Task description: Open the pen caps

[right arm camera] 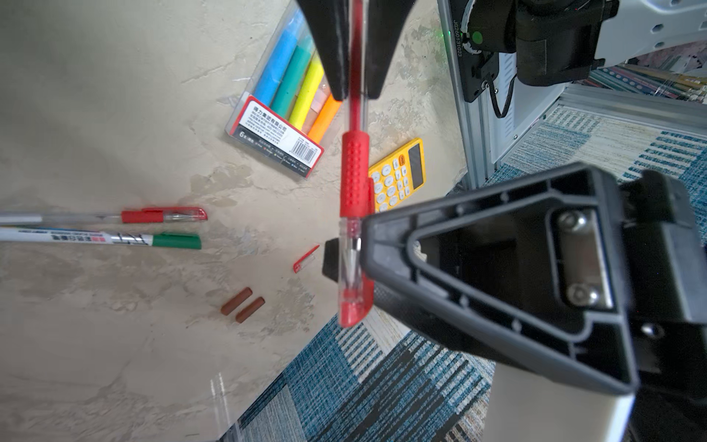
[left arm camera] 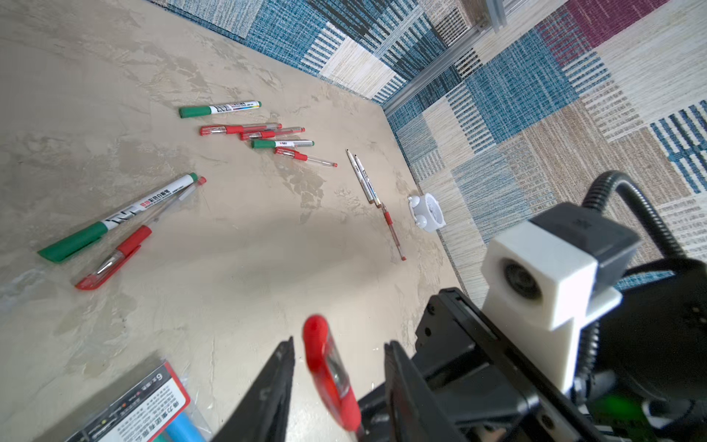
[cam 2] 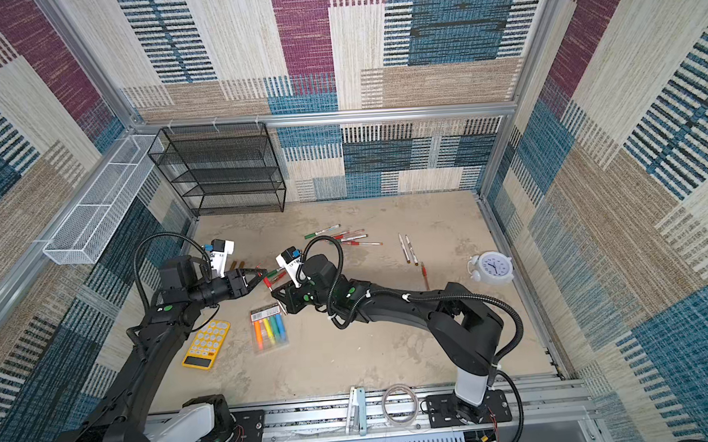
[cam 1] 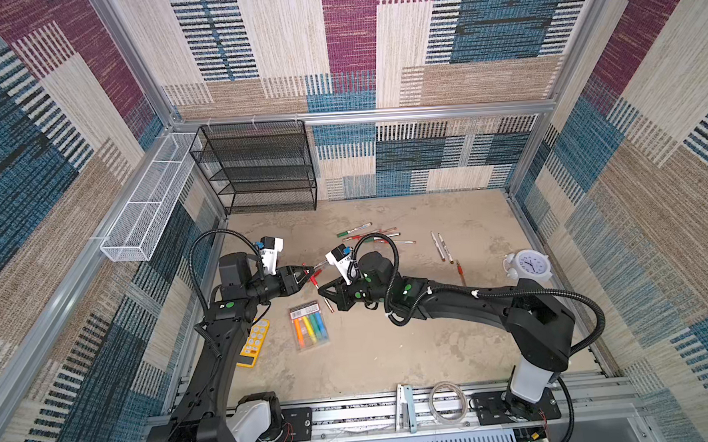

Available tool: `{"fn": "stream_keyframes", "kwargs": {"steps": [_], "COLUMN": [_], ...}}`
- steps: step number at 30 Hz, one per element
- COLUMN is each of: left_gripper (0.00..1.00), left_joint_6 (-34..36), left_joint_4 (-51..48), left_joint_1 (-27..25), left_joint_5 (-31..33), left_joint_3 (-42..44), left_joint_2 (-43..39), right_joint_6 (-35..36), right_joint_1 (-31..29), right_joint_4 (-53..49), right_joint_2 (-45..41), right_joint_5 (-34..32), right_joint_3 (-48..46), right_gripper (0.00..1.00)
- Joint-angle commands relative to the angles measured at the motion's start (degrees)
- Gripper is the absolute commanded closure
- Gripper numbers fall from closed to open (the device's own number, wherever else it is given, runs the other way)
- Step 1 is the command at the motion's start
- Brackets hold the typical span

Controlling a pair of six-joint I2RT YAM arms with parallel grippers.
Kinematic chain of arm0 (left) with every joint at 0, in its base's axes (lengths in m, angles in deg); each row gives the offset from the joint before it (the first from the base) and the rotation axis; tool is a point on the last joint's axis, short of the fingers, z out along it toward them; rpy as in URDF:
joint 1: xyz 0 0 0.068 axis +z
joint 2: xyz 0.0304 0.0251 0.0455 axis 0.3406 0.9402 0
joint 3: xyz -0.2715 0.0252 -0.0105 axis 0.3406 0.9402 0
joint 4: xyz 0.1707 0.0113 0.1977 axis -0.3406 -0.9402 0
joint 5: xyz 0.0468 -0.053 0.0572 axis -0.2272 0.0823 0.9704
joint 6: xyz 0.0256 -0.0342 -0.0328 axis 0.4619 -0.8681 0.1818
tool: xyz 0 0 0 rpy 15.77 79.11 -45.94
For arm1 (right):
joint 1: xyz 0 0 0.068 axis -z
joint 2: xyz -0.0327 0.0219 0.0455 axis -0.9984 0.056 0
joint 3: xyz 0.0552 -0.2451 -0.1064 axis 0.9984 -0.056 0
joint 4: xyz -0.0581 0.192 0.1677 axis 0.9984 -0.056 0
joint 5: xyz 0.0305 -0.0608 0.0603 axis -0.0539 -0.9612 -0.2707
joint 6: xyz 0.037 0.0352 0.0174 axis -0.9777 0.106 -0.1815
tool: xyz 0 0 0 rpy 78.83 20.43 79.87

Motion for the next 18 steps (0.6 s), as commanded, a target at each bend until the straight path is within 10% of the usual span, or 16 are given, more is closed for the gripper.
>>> {"fn": "stream_keyframes", "kwargs": {"steps": [1,10,18], "left_gripper": [0.67,1.0,1.0], "left_joint_6": [-2.1,-1.7,-0.8], "left_joint_4": [2.0,2.6,2.0], "left_joint_1": [0.1,0.4,0.6], "left_joint_5": [1.9,2.8,2.6], "left_joint_3": [-0.4,0.6,1.1], "left_joint_2": [0.0,-0.5,-1.5], "right_joint_6": [-0.3,0.0,0.7], "right_joint_1": [-0.4,-1.0,-1.1], "right_joint_4": [2.1,2.2,0.7], "right_joint_2": [0.0,0.9,2.1], "right_joint_5": [0.6,1.0,0.2], "right_joint_3": [0.1,0.7,2.2], "right_gripper": [0.98,0.98,0.79]}}
